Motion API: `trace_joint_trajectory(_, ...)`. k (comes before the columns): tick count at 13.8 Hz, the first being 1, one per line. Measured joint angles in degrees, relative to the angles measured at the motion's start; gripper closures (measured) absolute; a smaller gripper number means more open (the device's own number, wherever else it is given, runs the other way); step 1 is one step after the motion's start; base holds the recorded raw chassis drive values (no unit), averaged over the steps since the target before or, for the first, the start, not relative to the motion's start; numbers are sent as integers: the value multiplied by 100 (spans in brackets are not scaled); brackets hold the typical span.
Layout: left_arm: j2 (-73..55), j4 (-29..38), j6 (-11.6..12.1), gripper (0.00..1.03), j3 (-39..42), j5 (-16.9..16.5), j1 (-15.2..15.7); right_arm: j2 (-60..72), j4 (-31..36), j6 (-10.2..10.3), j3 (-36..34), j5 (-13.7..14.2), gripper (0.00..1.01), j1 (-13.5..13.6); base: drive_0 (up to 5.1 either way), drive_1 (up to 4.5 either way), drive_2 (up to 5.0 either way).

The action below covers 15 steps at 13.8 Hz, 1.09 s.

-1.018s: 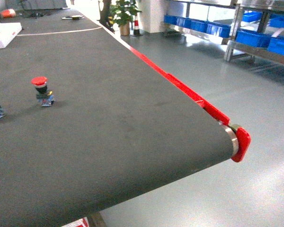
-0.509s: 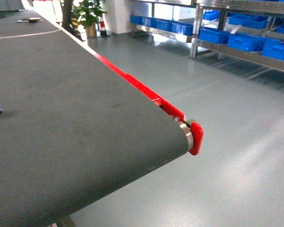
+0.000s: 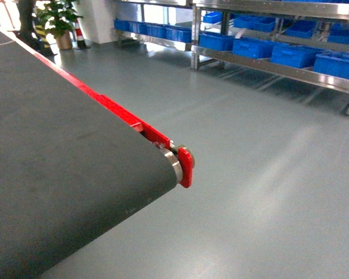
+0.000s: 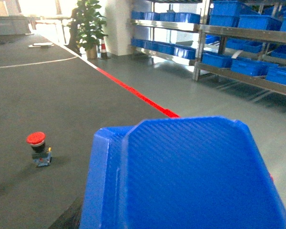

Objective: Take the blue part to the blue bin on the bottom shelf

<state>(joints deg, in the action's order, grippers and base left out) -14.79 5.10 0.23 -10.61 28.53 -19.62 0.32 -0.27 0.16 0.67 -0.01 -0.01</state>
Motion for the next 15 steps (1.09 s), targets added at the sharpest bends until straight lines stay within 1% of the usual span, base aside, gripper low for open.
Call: trace_joint_trajectory(15,-2,0,2,59,0,0,0,0,0,0,0,-2,3,0,-157,-157,-157)
